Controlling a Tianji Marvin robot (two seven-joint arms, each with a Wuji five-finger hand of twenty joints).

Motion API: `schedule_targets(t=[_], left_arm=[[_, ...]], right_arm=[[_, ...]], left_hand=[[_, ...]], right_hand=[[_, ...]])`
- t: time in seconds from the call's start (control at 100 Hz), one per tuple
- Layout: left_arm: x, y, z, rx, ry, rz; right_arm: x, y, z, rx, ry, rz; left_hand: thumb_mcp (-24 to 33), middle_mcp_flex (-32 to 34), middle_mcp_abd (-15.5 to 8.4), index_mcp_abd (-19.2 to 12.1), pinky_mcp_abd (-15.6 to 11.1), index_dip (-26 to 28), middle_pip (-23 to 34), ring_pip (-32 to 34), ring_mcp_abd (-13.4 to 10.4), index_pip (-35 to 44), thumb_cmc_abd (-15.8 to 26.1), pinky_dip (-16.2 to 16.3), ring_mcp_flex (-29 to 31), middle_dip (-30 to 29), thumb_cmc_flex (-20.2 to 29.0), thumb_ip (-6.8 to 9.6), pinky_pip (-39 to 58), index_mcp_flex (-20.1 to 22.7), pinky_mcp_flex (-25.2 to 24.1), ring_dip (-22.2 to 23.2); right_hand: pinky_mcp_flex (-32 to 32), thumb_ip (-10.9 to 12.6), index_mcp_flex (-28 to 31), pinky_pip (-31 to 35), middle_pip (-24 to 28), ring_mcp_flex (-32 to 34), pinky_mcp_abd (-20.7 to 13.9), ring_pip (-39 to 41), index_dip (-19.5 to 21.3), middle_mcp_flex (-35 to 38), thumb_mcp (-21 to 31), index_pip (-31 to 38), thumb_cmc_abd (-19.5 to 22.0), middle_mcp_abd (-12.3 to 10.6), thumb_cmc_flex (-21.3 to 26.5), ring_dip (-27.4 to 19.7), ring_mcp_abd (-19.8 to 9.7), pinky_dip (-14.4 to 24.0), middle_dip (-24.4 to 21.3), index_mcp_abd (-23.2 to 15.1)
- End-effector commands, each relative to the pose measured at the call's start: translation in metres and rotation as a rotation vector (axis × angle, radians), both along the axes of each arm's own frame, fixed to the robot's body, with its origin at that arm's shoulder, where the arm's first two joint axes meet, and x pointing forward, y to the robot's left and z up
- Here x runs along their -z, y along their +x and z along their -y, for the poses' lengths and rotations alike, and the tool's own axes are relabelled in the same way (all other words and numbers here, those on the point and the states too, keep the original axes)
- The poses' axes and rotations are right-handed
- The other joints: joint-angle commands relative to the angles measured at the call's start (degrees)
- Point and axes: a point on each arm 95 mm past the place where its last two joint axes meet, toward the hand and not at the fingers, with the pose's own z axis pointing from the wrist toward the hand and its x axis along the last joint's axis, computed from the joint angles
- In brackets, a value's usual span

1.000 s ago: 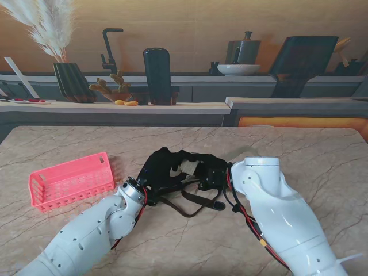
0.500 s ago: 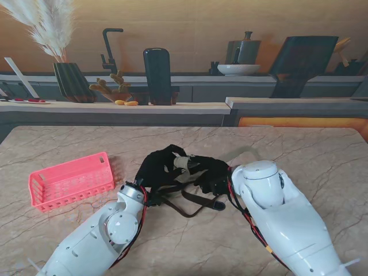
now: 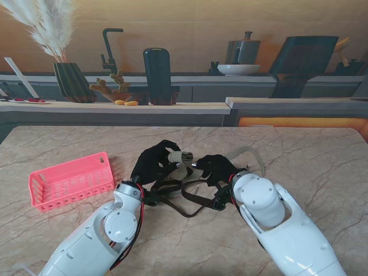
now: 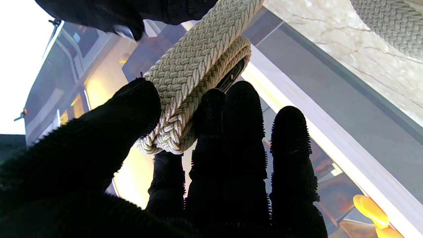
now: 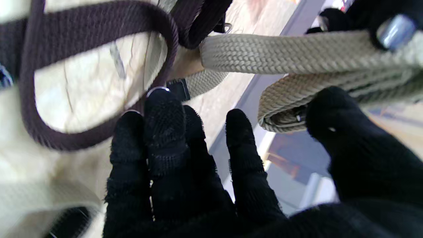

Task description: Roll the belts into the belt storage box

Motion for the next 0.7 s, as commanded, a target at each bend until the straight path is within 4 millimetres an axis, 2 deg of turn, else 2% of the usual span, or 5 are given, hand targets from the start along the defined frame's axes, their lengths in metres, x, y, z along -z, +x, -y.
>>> schedule_targets(t=[0.0,0.17,0.33,0.47,0.69], left_arm=[[-0.005,-0.002,0.003,-0.005,-0.021,0.003],[-0.008,-0.003,0.001,-0.024,-0.038,-0.003],[-0.008,-0.004,0.001,-0.029,-0.039,0.0],[-0.008,-0.004,0.001,-0.031,-0.039,-0.001],[-0.008,-0.003,0.0,-0.036,-0.038,-0.002]], right_arm=[[0.002,-0.007,-0.002,-0.009,-0.001,0.023],[-0.001,-0.011,-0.001,-0.138,-0.157,0.326],[0.001,-0.008,-0.004,-0.222,-0.271,0.559],[0.001,-0.004,-0.009,-0.267,-0.322,0.685],[-0.003,-0.001,-0.017,-0.283,-0.363,0.811]], left_hand=[[5.5,0.7,-1.2,0.1,0.1,6.5,-1.7,-0.7,-2.6,12.6,4.9,-0.6,0.5,1.1,2.8,6.67,-0.5,5.3,-0.1,1.1],[4.8,0.8,-1.3,0.8,0.2,6.7,-2.7,-1.5,-1.9,12.1,5.0,-0.6,0.4,1.1,3.2,6.68,-0.5,5.1,-0.1,1.0],[4.6,0.7,-1.3,1.0,0.2,6.7,-3.0,-1.9,-2.8,11.9,5.2,-0.6,0.6,1.3,3.3,6.69,-0.5,5.0,-0.2,1.1],[4.2,0.6,-1.3,1.0,0.2,6.7,-3.1,-2.0,-2.8,11.8,5.5,-0.6,0.5,1.4,3.3,6.57,-0.5,4.8,-0.4,1.1],[3.8,0.5,-1.2,1.2,0.3,6.7,-3.1,-2.1,-2.7,11.8,5.7,-0.5,0.5,1.5,3.7,6.5,-0.4,4.7,-0.6,1.2]], right_hand=[[0.1,1.8,-2.1,-0.7,0.5,-0.9,-1.7,-0.8,0.6,-1.3,3.6,1.4,-3.6,-1.9,1.8,0.1,-2.0,-0.5,-0.4,-2.6],[-0.9,1.2,-11.1,-5.6,-1.7,-4.9,-5.3,-5.0,0.2,-9.3,9.4,4.6,-9.1,-5.9,6.1,-1.0,-7.2,-1.8,-1.1,-7.7],[-0.6,0.5,-19.4,-7.8,-1.9,-7.1,-7.8,-5.5,-1.7,-16.4,10.0,8.3,-13.0,-7.6,5.5,-1.1,-10.5,-1.8,-1.4,-11.2],[-0.3,-0.4,-22.6,-7.5,0.0,-8.0,-8.5,-2.9,-3.5,-20.0,8.3,10.4,-12.7,-6.9,3.0,-0.4,-11.6,-1.3,-0.8,-10.5],[1.0,0.4,-20.8,-3.4,4.6,-6.5,-8.8,2.5,-5.1,-20.0,2.2,11.4,-7.7,-4.9,0.3,0.3,-11.9,-1.1,0.2,-4.0]])
